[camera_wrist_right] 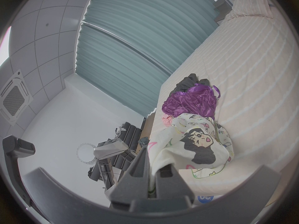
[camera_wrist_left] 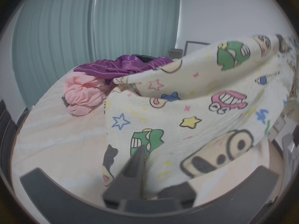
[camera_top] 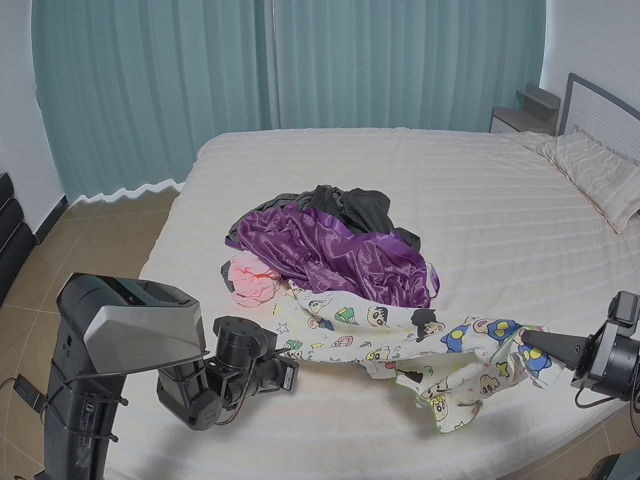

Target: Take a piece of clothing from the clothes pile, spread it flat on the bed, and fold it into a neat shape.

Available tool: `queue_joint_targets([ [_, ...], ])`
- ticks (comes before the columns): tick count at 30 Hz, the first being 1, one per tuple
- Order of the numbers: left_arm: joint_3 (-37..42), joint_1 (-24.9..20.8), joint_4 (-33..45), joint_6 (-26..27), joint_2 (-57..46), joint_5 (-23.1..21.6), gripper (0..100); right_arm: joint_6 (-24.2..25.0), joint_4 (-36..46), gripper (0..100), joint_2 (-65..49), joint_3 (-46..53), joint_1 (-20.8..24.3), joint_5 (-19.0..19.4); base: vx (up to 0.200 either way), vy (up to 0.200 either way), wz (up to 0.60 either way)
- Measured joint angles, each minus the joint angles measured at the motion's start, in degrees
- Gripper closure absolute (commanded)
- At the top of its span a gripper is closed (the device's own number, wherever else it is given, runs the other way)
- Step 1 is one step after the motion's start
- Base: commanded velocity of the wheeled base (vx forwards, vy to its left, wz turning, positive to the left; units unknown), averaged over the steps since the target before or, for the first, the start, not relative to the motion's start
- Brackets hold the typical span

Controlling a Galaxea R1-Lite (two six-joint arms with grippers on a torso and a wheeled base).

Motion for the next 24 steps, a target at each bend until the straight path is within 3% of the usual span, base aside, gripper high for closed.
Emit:
queue_joint_targets([
  [13, 17.1, -1.2, -5.7, -20.7, -17.7, 1.5, 100, -0.2, 0.0, 100, 5.8, 0.5, -5.0, -0.8, 0.000, 0.000, 0.00],
  [16, 20.2, -3.9, -6.1, -26.3, -24.7, 5.2, 100, -0.1, -1.4, 100, 9.6, -0.7, -5.6, -1.6, 0.000, 0.000, 0.00],
  [18, 21.5, -6.6, -6.3, -28.5, -29.6, 10.6, 100, 0.0, -4.3, 100, 12.1, -2.2, -5.9, -2.1, 0.000, 0.000, 0.00],
  [24, 22.7, -10.1, -6.4, -30.3, -37.0, 14.1, 100, 0.0, -11.7, 100, 14.6, -5.2, -6.1, -3.8, 0.000, 0.000, 0.00],
])
